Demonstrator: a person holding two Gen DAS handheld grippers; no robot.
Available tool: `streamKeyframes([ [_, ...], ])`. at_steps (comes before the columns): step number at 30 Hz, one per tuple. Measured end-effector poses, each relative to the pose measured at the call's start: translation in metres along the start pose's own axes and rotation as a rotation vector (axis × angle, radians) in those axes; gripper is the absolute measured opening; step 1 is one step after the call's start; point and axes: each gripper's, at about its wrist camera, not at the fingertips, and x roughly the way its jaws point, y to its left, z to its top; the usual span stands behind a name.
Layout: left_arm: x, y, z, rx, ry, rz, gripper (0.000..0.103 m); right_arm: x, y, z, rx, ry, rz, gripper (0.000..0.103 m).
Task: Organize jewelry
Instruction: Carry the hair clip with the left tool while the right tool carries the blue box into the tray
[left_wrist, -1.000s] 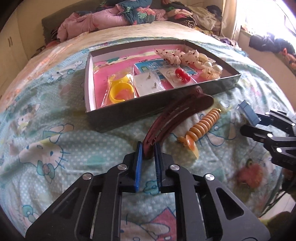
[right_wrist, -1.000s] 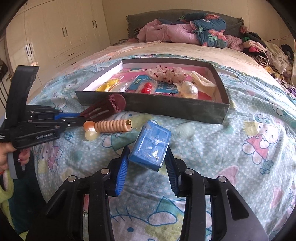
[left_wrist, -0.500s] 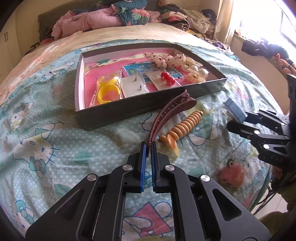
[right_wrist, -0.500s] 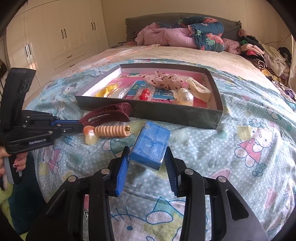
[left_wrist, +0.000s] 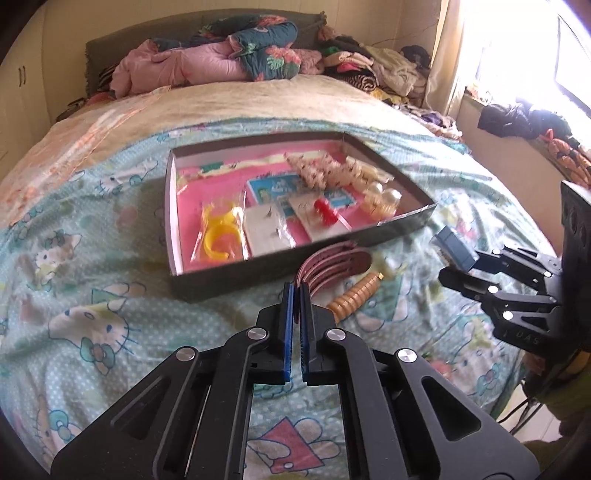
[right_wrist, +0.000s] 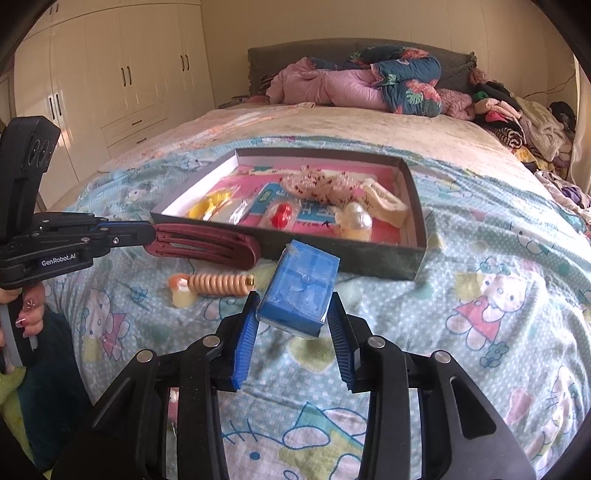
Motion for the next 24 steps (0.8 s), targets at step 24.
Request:
streamKeyframes([
  [24,0.018,0.013,0.08,0.024,0.008,-0.026,0.0,0.017,-0.011,0.047,-0.002,-0.036,-0.031,0.035],
])
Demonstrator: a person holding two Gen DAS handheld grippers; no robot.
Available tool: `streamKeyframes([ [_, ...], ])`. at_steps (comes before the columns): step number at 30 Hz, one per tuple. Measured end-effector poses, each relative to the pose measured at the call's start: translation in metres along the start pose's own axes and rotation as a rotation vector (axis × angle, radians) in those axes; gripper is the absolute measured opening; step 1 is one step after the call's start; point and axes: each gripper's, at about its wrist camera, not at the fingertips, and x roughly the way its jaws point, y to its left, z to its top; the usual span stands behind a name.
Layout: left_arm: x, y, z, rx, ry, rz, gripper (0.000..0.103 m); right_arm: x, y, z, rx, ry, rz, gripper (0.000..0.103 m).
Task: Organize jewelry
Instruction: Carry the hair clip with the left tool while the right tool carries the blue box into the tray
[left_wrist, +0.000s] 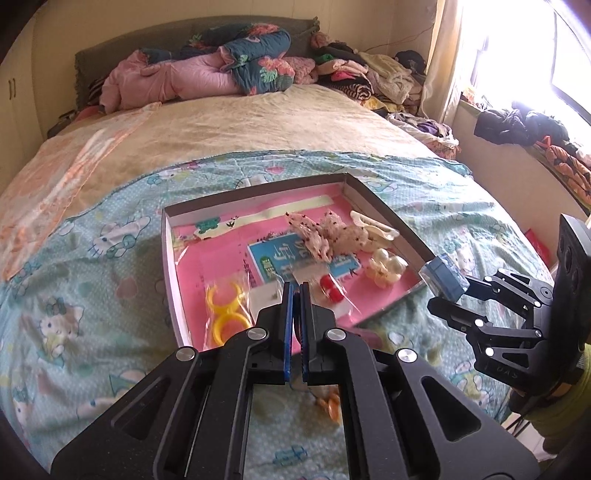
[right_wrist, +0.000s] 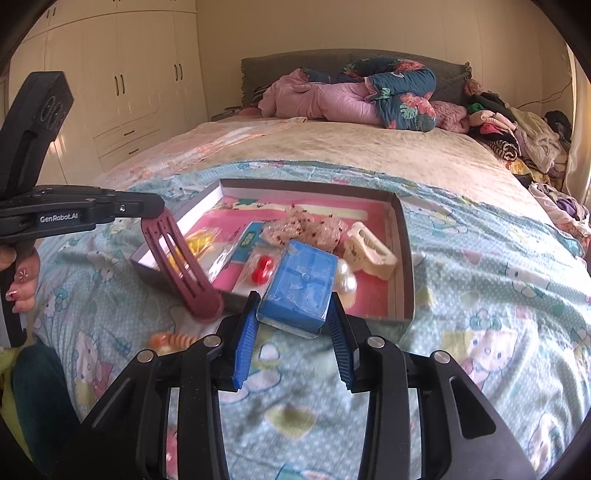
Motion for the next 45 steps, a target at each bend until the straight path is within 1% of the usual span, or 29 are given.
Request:
streamKeyframes([
  [8,0.02,0.015,0.021,-0.026,0.024,-0.01,0.0,0.019,-0.006,0.017,-0.008,0.002,-0.015,0.035],
  [20,0.044,0.036,0.034,-0.068,0.035,0.003,0.0,0.048,-0.011,0.039,-0.031,0.006,-0.037,0.035],
  [32,0.068,0.054,0.037,-0.107,0.05,0.027,0.0,0.086,-0.022,0.05,-0.015,0.04,-0.058,0.035],
  [38,0.076,0.066,0.038,-0.123,0.047,0.05,0.0,0.107,-0.026,0.056,0.006,0.072,-0.043,0.035],
  [45,0.084,0.079,0.035,-0.146,0.047,0.075,0.0,0.124,-0.021,0.06,-0.001,0.106,-0.026,0.035],
])
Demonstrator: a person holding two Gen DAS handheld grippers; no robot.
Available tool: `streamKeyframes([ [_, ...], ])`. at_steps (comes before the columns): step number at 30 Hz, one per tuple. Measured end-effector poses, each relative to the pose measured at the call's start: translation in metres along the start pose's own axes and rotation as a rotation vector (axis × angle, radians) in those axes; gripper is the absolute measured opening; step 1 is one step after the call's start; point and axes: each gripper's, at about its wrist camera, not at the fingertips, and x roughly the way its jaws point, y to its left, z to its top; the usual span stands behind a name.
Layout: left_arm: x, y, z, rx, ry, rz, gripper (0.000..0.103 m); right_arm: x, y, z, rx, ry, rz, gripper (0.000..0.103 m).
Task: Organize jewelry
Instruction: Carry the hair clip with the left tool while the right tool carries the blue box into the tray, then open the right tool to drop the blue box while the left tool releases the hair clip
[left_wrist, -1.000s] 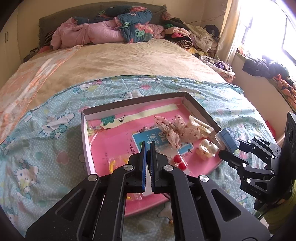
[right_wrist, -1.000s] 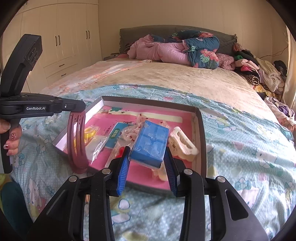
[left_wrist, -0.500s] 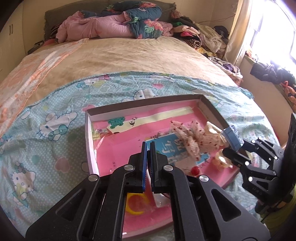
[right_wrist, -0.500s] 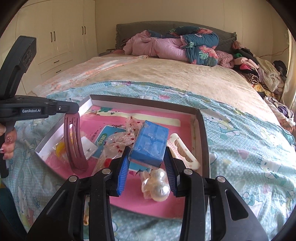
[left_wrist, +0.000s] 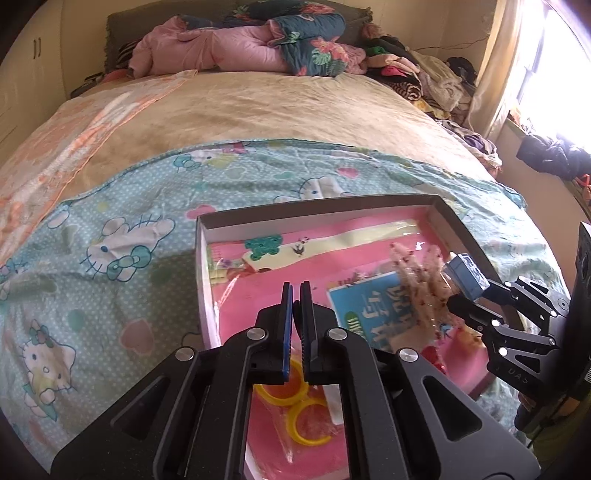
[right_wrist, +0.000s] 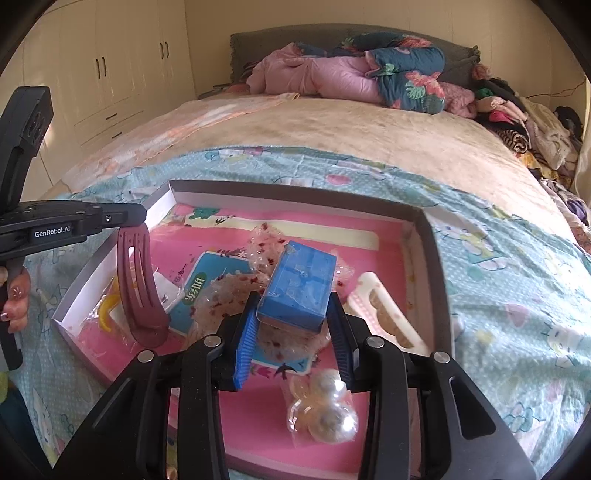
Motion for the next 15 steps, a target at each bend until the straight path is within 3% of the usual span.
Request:
streamKeyframes([
  [15,0.002,0.018,-0.025,-0.041,0.003,0.025,0.001,0.008,0.015,-0.005,-0.025,0.035,0.038,0.036],
])
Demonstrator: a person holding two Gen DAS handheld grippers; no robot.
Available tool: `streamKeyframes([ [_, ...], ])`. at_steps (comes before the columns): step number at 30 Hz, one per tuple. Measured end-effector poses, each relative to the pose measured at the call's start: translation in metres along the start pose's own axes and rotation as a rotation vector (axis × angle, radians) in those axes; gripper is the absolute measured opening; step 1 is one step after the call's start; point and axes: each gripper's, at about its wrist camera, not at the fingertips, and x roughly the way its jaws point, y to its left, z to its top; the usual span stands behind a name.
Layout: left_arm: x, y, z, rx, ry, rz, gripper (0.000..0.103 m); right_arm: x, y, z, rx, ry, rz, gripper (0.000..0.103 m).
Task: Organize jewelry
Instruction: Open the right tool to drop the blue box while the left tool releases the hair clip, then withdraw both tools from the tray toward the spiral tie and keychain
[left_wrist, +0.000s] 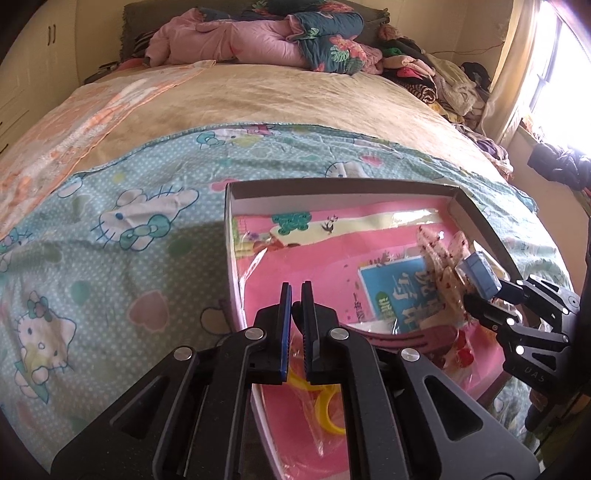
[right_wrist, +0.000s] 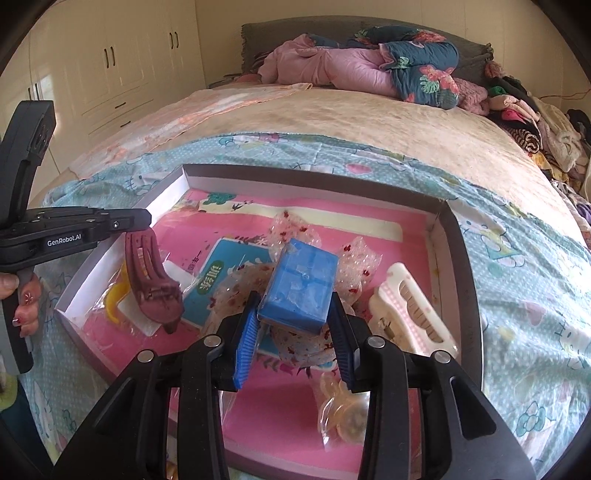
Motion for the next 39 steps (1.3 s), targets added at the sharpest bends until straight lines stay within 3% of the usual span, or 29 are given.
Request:
streamKeyframes([
  [3,-0.002,-0.002,-0.005,0.014,-0.002,0.006,0.001,-0.002,0.001,-0.003,-0.005,0.001,0.001,0.037],
  [15,-0.009,-0.011,-0.019,0.043,-0.002,0.009,0.002,-0.03,0.002,-0.013,-0.003,-0.044,-0.014,0.066],
  [20,-0.016,-0.014,-0.023,0.038,-0.014,0.01,0.011,-0.047,0.001,-0.018,-0.001,-0.077,-0.035,0.076],
  [28,-0.037,-0.022,-0.034,0.03,-0.054,0.016,0.043,-0.075,-0.002,-0.027,0.028,-0.131,-0.049,0.086],
  [30,-0.044,-0.025,-0.036,0.031,-0.073,0.023,0.06,-0.082,-0.002,-0.029,0.031,-0.144,-0.048,0.088],
  [36,-0.065,-0.034,-0.042,0.032,-0.125,0.042,0.088,-0.101,0.002,-0.038,0.021,-0.178,-0.058,0.093],
  [39,-0.076,-0.039,-0.047,0.031,-0.155,0.059,0.091,-0.11,0.004,-0.042,0.02,-0.194,-0.06,0.094],
])
